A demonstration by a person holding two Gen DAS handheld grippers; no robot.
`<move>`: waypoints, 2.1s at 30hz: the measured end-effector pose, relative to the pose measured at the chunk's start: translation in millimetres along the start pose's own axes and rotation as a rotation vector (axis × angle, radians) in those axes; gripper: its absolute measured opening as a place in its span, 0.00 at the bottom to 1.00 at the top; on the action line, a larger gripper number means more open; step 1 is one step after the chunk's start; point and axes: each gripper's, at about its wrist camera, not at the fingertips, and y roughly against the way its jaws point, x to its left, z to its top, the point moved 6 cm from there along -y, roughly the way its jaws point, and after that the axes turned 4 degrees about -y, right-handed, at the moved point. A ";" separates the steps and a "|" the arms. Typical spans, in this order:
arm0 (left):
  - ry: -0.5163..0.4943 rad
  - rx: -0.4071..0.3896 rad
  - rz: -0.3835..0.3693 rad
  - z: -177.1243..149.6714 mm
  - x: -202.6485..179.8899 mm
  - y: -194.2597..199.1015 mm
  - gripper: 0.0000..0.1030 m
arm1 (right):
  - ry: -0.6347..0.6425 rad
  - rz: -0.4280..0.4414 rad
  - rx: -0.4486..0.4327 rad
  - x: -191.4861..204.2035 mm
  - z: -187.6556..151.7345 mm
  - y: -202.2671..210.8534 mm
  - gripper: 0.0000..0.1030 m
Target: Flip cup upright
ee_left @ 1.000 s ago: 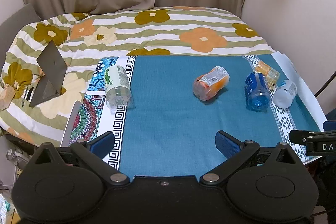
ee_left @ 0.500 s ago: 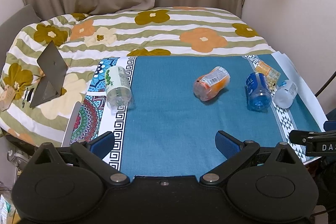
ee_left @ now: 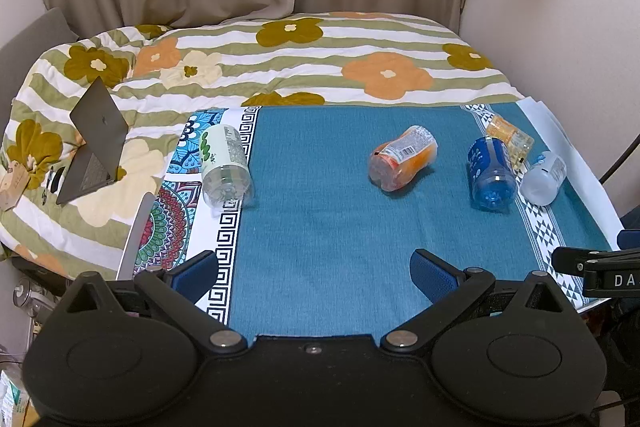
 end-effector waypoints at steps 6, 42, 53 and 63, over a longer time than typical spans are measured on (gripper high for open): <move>0.000 -0.001 0.002 -0.6 0.2 0.5 1.00 | 0.001 0.001 -0.001 0.1 -0.2 0.1 1.00; -0.045 -0.010 -0.064 11.4 -13.3 2.0 1.00 | 0.007 -0.003 -0.049 -9.0 5.9 13.7 1.00; -0.232 -0.008 -0.140 67.5 -87.5 -28.8 1.00 | -0.004 -0.004 -0.063 -61.9 19.9 2.1 1.00; -0.226 0.199 -0.294 113.1 -170.0 -113.4 1.00 | 0.083 0.007 -0.066 -94.6 21.6 -28.9 1.00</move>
